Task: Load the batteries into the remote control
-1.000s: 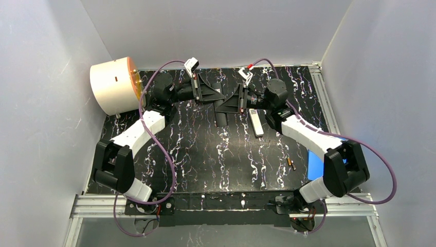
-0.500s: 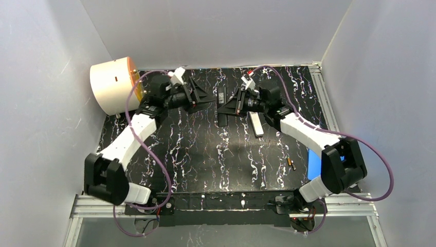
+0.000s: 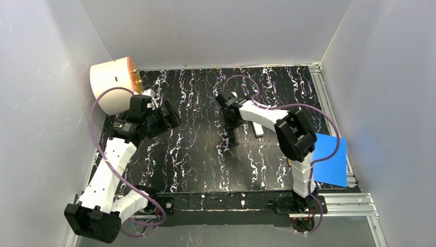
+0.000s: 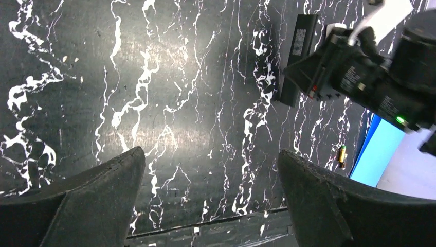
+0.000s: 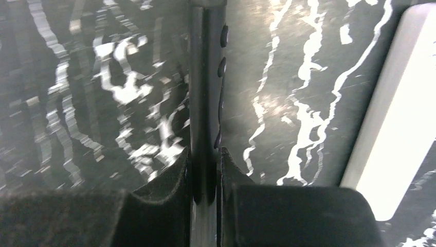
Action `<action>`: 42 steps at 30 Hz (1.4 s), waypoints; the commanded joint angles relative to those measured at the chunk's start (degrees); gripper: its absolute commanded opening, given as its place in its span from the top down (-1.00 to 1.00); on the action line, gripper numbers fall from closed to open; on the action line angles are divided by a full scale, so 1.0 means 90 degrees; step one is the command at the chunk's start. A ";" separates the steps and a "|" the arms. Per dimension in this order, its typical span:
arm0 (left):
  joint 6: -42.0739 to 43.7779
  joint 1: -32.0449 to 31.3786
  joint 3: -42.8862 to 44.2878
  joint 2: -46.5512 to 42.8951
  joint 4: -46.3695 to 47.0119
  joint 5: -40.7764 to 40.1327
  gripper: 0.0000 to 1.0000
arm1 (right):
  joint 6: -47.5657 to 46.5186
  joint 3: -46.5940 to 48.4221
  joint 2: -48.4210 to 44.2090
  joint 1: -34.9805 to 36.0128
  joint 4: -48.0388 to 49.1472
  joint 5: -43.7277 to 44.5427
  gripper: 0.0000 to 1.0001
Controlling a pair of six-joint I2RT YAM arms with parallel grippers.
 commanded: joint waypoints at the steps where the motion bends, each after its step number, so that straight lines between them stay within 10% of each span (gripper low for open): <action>1: 0.0004 -0.0019 -0.0073 -0.0504 -0.0769 -0.0193 -0.97 | -0.0648 0.1028 0.0732 0.0170 -0.1350 0.2249 0.97; 6: -0.0114 -0.0019 0.0027 -0.0678 -0.1363 -0.0159 -0.97 | -0.0810 0.1685 0.1549 0.0541 -0.2005 0.2990 0.89; 12: -0.0185 -0.0014 0.0225 -0.0783 -0.1956 0.0012 -0.97 | -0.0620 0.1885 0.1764 0.0843 -0.2279 0.2908 -0.07; 18: -0.0225 -0.0019 0.0549 -0.1080 -0.2179 0.0407 -0.97 | -0.0156 0.1904 0.1066 0.0869 -0.2200 0.1996 -0.55; 23: -0.0041 -0.0019 0.0960 -0.1363 -0.2377 0.0390 -0.97 | 0.0431 0.1067 -0.0554 0.0874 -0.1752 0.1852 -0.74; 33: 0.0124 -0.0017 0.1157 -0.2131 -0.2152 -0.0146 -0.97 | 0.0917 -0.0911 -0.5257 0.0876 -0.2204 0.4561 -0.97; 42: 0.0741 -0.0019 0.2547 -0.2725 -0.2407 -0.1204 -0.97 | 0.0143 0.0109 -0.6942 0.0872 -0.2788 0.5181 -0.97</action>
